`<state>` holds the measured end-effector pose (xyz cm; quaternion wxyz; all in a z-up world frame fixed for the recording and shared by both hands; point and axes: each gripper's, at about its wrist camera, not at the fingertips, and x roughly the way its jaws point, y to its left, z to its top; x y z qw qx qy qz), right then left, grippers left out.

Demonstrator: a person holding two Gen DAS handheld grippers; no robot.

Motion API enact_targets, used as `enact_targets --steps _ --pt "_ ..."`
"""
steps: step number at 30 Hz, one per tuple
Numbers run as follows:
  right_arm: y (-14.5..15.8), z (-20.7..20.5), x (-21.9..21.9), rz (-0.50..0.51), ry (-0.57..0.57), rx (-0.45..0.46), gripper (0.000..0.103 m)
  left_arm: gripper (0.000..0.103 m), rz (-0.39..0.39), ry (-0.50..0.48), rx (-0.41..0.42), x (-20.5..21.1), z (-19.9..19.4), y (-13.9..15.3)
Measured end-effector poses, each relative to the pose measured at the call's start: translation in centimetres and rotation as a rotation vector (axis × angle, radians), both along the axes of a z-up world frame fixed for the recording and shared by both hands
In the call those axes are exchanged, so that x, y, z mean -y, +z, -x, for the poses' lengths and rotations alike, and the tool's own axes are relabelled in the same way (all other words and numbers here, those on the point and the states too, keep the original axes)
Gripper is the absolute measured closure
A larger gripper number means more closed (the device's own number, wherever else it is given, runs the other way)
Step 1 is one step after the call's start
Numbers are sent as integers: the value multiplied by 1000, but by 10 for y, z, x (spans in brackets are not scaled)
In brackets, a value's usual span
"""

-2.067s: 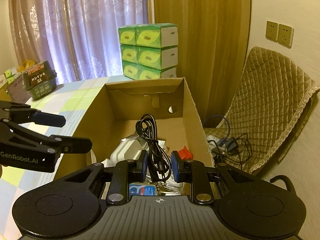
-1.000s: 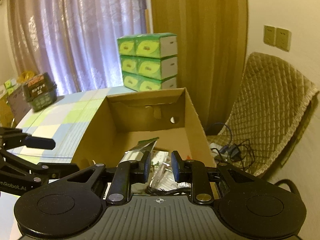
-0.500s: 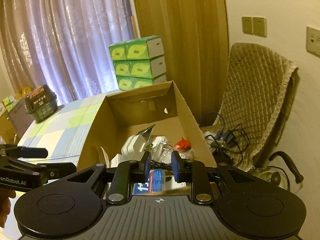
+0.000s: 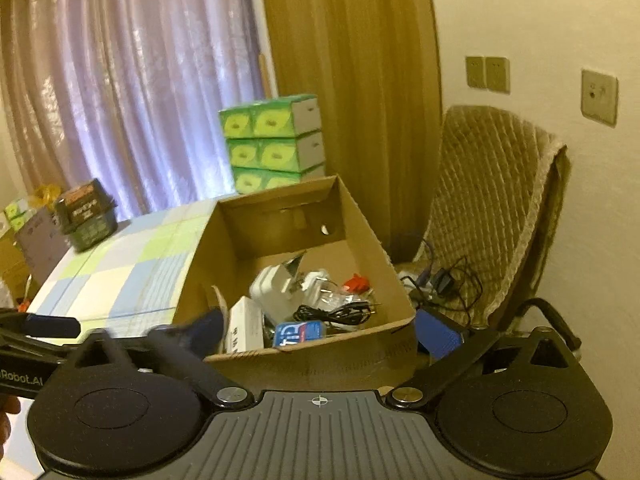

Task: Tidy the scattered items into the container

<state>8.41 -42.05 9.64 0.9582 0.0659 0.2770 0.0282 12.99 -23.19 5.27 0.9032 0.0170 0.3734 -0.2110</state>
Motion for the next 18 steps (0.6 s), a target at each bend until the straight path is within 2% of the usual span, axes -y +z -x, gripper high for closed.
enact_targets --steps 18 --pt "4 35 1 5 28 -81 0 1 66 115 -76 -6 33 10"
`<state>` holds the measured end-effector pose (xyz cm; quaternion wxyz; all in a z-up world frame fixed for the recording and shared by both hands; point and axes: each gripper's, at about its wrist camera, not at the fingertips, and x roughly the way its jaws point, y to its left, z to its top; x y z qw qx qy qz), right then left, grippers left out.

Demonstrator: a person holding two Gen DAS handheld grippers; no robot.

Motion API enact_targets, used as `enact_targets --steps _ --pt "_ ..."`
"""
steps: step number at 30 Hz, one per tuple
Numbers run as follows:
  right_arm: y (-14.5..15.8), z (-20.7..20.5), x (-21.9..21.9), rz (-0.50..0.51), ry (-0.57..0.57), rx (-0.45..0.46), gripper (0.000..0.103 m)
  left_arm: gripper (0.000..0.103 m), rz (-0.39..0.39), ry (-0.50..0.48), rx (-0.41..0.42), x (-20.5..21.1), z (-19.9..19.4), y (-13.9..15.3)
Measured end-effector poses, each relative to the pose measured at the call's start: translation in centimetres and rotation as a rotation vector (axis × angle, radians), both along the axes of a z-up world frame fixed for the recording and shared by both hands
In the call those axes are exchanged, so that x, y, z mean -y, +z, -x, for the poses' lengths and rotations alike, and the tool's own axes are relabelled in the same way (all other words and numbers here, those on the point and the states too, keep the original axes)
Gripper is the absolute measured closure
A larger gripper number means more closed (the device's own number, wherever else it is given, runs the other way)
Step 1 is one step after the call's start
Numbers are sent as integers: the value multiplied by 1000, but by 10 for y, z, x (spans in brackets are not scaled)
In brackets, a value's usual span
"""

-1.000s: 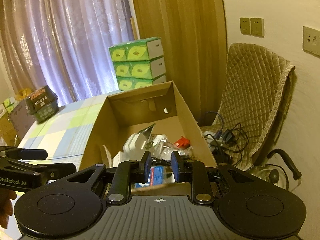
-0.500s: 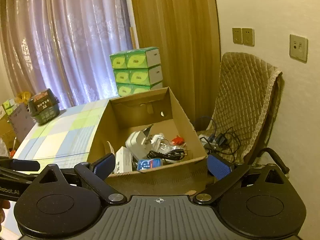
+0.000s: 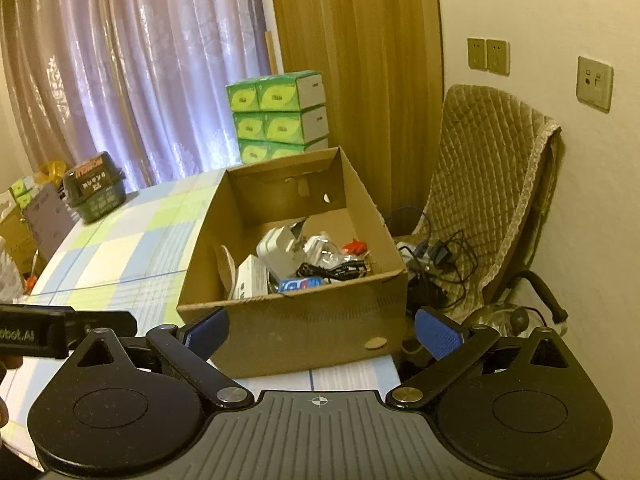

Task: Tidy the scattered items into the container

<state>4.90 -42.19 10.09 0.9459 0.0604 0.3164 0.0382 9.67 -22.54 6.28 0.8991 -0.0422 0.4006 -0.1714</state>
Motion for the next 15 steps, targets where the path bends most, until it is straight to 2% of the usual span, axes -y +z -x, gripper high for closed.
enact_targets --steps 15 --pt "22 16 -1 21 -4 12 0 1 -4 44 -40 2 10 -6"
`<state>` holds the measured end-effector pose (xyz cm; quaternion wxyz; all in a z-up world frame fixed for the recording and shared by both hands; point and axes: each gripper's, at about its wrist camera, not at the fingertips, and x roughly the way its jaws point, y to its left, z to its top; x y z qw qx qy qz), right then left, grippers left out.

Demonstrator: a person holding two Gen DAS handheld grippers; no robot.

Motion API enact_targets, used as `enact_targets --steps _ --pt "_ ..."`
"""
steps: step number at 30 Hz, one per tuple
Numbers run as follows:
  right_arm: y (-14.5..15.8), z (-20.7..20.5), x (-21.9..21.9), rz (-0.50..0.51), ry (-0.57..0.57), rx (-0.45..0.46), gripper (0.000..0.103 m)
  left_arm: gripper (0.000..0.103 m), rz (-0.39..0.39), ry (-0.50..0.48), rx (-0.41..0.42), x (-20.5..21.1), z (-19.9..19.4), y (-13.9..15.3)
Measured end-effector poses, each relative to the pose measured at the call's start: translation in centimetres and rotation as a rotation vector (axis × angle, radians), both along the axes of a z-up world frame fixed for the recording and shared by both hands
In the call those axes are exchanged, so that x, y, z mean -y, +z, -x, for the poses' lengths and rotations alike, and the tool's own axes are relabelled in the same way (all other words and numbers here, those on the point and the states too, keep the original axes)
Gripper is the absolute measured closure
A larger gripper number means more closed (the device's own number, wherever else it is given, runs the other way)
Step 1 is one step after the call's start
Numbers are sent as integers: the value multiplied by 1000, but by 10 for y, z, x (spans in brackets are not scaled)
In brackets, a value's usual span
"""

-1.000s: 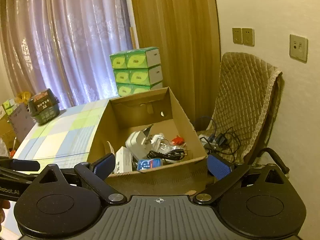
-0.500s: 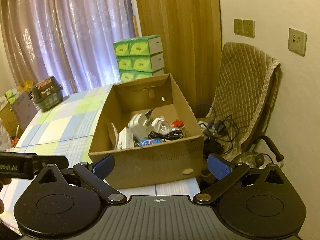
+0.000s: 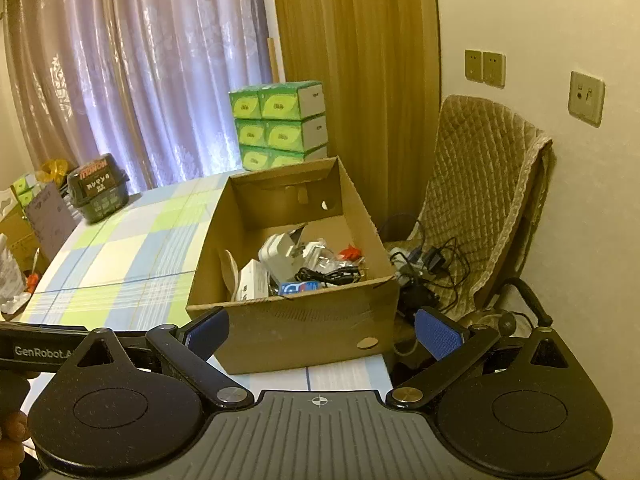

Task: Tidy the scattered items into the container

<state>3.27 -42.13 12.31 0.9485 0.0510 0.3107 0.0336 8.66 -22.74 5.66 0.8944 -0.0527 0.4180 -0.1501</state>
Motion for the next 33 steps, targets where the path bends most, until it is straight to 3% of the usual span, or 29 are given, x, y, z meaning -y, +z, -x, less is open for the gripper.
enact_targets --steps 33 --pt "-5 1 -8 19 20 -30 0 1 -24 16 6 0 2 -9"
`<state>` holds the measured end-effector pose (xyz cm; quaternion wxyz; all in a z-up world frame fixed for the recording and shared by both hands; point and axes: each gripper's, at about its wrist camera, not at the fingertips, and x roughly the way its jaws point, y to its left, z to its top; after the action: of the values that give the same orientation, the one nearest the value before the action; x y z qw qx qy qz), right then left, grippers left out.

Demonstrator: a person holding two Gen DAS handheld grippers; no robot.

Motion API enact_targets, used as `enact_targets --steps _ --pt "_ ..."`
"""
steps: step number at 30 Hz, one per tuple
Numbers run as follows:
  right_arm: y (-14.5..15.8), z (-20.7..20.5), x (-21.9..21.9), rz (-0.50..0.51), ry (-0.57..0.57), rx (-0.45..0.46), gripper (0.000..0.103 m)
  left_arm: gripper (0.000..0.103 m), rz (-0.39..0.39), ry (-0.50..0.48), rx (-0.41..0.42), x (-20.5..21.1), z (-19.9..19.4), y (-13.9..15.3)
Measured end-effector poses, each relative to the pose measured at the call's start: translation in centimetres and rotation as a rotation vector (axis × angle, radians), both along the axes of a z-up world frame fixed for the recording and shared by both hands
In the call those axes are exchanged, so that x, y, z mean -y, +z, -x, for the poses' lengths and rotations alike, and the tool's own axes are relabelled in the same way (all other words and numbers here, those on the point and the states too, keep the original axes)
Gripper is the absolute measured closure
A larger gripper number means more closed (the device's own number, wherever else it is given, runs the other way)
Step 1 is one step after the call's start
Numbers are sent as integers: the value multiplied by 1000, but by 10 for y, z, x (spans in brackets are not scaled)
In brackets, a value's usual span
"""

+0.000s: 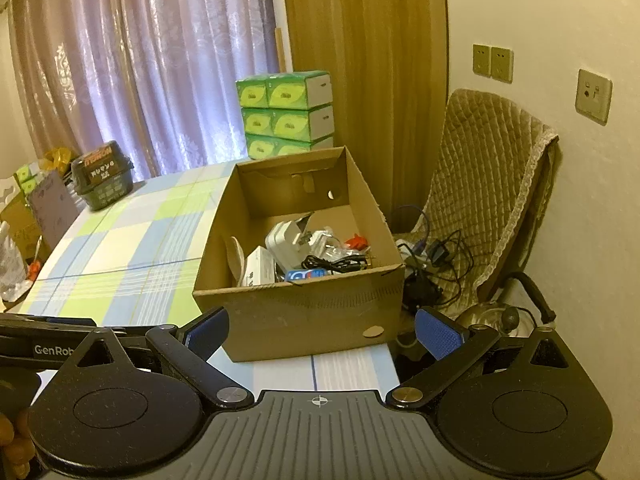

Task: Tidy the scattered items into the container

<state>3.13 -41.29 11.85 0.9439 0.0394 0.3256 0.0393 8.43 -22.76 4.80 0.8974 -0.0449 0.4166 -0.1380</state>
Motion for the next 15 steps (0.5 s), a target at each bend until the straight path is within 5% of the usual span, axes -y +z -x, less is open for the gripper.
enact_targets --steps 15 --pt "6 4 -13 30 28 12 0 1 -11 16 20 -18 12 -1"
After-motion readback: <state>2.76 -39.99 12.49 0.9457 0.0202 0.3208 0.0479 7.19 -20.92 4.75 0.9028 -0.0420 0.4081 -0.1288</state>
